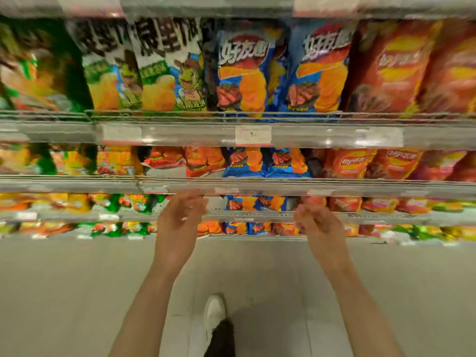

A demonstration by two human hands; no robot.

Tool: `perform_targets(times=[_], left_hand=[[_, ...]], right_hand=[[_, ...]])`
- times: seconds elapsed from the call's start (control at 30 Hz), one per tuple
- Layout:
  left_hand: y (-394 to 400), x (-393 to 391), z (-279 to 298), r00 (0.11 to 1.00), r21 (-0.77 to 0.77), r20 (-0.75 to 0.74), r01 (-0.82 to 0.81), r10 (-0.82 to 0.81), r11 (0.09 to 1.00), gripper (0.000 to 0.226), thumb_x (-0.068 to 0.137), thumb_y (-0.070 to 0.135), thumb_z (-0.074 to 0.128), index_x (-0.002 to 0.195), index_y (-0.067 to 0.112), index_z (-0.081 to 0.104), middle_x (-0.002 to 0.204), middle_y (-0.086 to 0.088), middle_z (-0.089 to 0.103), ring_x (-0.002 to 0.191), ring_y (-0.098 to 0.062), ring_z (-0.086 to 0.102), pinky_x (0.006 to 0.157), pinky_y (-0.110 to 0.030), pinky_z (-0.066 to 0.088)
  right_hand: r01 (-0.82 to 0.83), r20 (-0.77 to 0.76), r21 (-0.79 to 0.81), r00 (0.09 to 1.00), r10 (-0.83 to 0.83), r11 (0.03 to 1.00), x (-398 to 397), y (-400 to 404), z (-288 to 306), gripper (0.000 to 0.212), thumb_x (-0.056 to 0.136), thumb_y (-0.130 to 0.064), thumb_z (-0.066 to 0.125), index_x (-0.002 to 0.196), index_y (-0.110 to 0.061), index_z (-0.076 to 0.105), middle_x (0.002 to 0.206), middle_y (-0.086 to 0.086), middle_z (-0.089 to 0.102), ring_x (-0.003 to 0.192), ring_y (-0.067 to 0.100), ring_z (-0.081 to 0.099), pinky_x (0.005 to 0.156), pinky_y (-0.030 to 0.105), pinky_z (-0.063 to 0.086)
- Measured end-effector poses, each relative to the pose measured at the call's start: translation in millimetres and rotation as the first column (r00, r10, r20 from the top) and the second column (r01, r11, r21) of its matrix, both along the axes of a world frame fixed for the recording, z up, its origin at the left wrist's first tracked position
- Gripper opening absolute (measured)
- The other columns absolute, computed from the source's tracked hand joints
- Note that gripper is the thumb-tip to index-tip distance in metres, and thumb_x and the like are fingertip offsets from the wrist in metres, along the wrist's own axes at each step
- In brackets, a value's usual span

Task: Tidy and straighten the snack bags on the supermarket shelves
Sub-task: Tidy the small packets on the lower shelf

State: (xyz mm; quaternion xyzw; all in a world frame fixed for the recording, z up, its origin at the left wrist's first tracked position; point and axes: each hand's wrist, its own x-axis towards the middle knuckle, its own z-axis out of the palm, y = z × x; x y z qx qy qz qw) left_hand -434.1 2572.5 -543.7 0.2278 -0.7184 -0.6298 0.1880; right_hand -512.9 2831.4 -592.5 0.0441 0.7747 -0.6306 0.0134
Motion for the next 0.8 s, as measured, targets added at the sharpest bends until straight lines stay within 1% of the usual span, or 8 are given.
perform_targets(times=[0.07, 0.17, 0.23, 0.33, 0.47, 0.53, 0.63, 0.8], left_hand=[[1.1, 28.2, 34.2, 1.000, 0.016, 0.010, -0.013, 0.013, 1.000, 0.025, 0.098, 0.011, 0.066, 0.106, 0.034, 0.073, 0.096, 0.005, 0.078, 0.087, -0.015, 0.075, 0.075, -0.023, 0.058], [-5.1, 61.3, 73.3, 0.999, 0.054, 0.025, -0.033, 0.031, 0.998, 0.028, 0.099, 0.005, 0.061, 0.108, 0.029, 0.072, 0.097, 0.005, 0.079, 0.085, -0.011, 0.075, 0.079, -0.027, 0.056], [-15.1, 79.7, 92.4, 0.999, 0.054, 0.034, -0.026, 0.025, 0.998, 0.026, 0.098, 0.006, 0.062, 0.110, 0.028, 0.072, 0.097, 0.005, 0.078, 0.085, -0.008, 0.074, 0.080, -0.030, 0.056], [-43.3, 96.4, 111.4, 0.999, 0.074, 0.026, -0.023, 0.021, 0.997, 0.027, 0.098, 0.004, 0.061, 0.113, 0.023, 0.072, 0.096, 0.007, 0.079, 0.087, -0.010, 0.074, 0.080, -0.028, 0.057], [-97.7, 107.1, 127.5, 1.000, 0.115, 0.006, -0.024, 0.024, 0.993, 0.024, 0.097, 0.008, 0.063, 0.109, 0.026, 0.073, 0.095, 0.005, 0.079, 0.086, -0.012, 0.075, 0.076, -0.027, 0.055], [-131.0, 108.2, 133.9, 1.000, 0.131, 0.000, -0.004, 0.004, 0.991, 0.022, 0.096, 0.010, 0.066, 0.105, 0.029, 0.074, 0.095, 0.005, 0.079, 0.085, -0.012, 0.075, 0.075, -0.025, 0.055], [-184.0, 110.3, 141.0, 0.999, 0.102, -0.023, 0.037, -0.035, 0.994, 0.017, 0.093, 0.022, 0.069, 0.107, 0.029, 0.073, 0.096, 0.006, 0.079, 0.086, -0.012, 0.075, 0.080, -0.030, 0.057], [-260.9, 113.9, 142.0, 1.000, 0.109, 0.001, 0.012, -0.013, 0.994, 0.013, 0.098, 0.020, 0.068, 0.106, 0.027, 0.075, 0.097, 0.004, 0.079, 0.091, -0.015, 0.074, 0.084, -0.035, 0.058]], right_hand=[[-0.005, 0.014, -0.012, 1.000, 0.005, 1.000, 21.8, -2.1, 36.0, 0.008, 0.098, -0.013, 0.067, 0.095, -0.018, 0.072, 0.088, 0.009, 0.073, 0.080, 0.026, 0.065, 0.082, 0.044, 0.056], [-0.043, 0.017, 0.007, 0.999, 0.043, 0.999, 49.4, -10.8, 83.8, 0.007, 0.099, -0.020, 0.066, 0.100, -0.017, 0.073, 0.081, -0.006, 0.073, 0.075, 0.011, 0.065, 0.069, 0.014, 0.050], [-0.072, 0.032, 0.009, 0.997, 0.071, 0.997, 65.9, -22.0, 105.2, 0.008, 0.100, -0.024, 0.065, 0.101, -0.021, 0.072, 0.084, -0.010, 0.075, 0.079, 0.006, 0.069, 0.076, 0.017, 0.052], [-0.085, 0.062, 0.011, 0.995, 0.084, 0.996, 79.6, -52.3, 130.8, 0.009, 0.100, -0.023, 0.065, 0.094, -0.028, 0.069, 0.098, -0.001, 0.076, 0.091, 0.015, 0.073, 0.087, 0.030, 0.055], [-0.062, 0.051, 0.045, 0.997, 0.060, 0.997, 99.5, -104.9, 151.6, 0.018, 0.100, -0.016, 0.065, 0.088, -0.030, 0.067, 0.089, -0.008, 0.075, 0.073, -0.007, 0.070, 0.069, 0.007, 0.051], [-0.047, 0.057, 0.051, 0.997, 0.044, 0.998, 108.6, -132.8, 154.3, 0.011, 0.099, -0.017, 0.066, 0.092, -0.025, 0.070, 0.087, -0.009, 0.076, 0.079, -0.002, 0.071, 0.071, 0.008, 0.052], [-0.046, 0.061, 0.053, 0.997, 0.042, 0.998, 114.1, -182.9, 161.0, 0.009, 0.100, -0.017, 0.064, 0.103, -0.012, 0.071, 0.091, 0.001, 0.076, 0.081, 0.009, 0.072, 0.073, 0.015, 0.053], [-0.086, 0.055, 0.101, 0.995, 0.081, 0.991, 109.6, -265.1, 168.2, 0.008, 0.100, -0.016, 0.064, 0.097, -0.019, 0.070, 0.090, -0.004, 0.076, 0.074, -0.006, 0.069, 0.066, 0.010, 0.051]])
